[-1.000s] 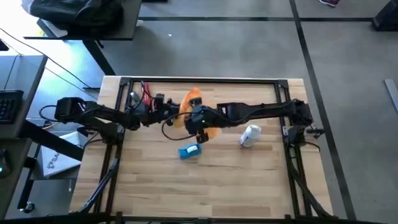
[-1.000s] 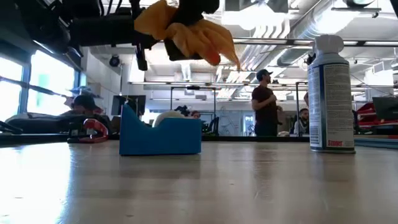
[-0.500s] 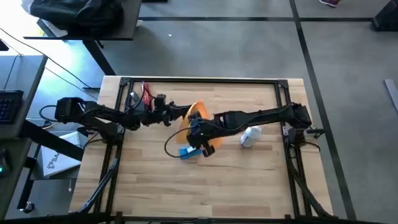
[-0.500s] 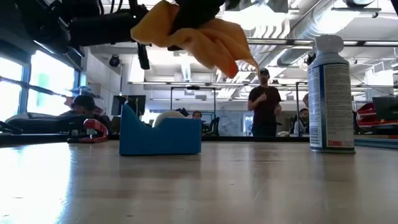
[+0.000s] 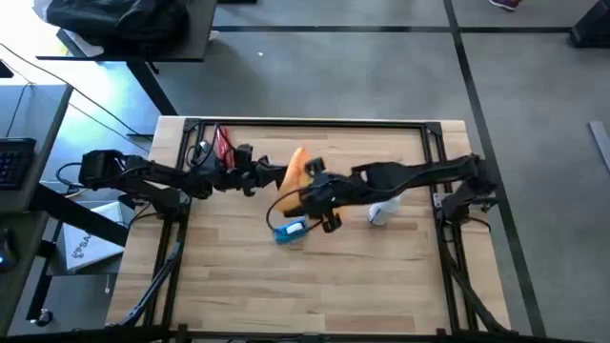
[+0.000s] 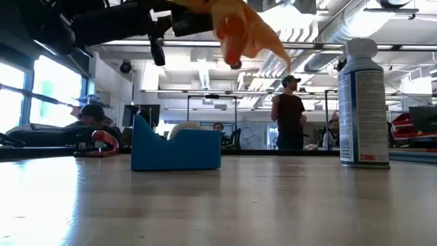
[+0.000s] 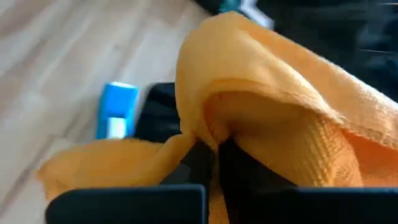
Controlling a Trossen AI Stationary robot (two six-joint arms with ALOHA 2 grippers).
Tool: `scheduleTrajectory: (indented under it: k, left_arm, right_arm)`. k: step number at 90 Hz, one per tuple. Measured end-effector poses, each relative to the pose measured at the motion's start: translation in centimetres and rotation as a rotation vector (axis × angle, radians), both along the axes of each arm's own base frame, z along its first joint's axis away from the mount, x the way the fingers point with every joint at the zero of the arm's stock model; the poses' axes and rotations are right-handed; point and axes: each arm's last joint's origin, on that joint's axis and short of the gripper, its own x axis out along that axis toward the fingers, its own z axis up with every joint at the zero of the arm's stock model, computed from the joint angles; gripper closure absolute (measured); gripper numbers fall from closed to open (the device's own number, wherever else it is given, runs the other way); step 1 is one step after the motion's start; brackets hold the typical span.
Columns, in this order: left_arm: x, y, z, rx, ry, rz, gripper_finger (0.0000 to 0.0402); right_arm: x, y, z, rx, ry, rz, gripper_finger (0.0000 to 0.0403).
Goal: Apply microfiber cloth
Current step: Wipe the back of the cellphone with an orange microfiber cloth
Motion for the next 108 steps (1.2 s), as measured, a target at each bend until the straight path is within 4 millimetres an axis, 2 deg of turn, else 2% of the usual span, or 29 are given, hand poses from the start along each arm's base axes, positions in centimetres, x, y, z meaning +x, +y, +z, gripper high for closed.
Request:
scheduleTrajectory:
  k: [11, 21, 43, 90, 100, 108]
  left_arm:
    - [-0.1, -0.2, 0.3, 0.001, -0.033, -0.009, 0.0389]
    - [-0.2, -0.2, 0.7, 0.002, -0.072, -0.011, 0.0389]
    - [-0.5, -0.1, 1.3, -0.029, -0.154, 0.010, 0.0389]
    - [-1.1, 0.0, 2.3, -0.049, -0.277, 0.055, 0.0389]
    - [-1.1, 0.1, 2.2, -0.010, -0.255, 0.092, 0.0389]
    - [-1.0, 0.2, 2.0, -0.018, -0.234, 0.128, 0.0389]
  right_arm:
    - [-0.3, -0.8, 1.3, -0.015, -0.070, -0.004, 0.0403]
    - [-0.1, -0.7, 1.7, 0.017, -0.108, 0.043, 0.0403]
    - [0.7, 0.4, 0.8, 0.110, -0.098, 0.106, 0.0403]
    - [0.3, 3.8, 0.0, 0.196, -0.049, 0.143, 0.0403]
    - [-0.4, 4.5, 0.7, 0.212, -0.070, 0.179, 0.0403]
    - [-1.4, 4.6, 2.2, 0.210, -0.118, 0.182, 0.0403]
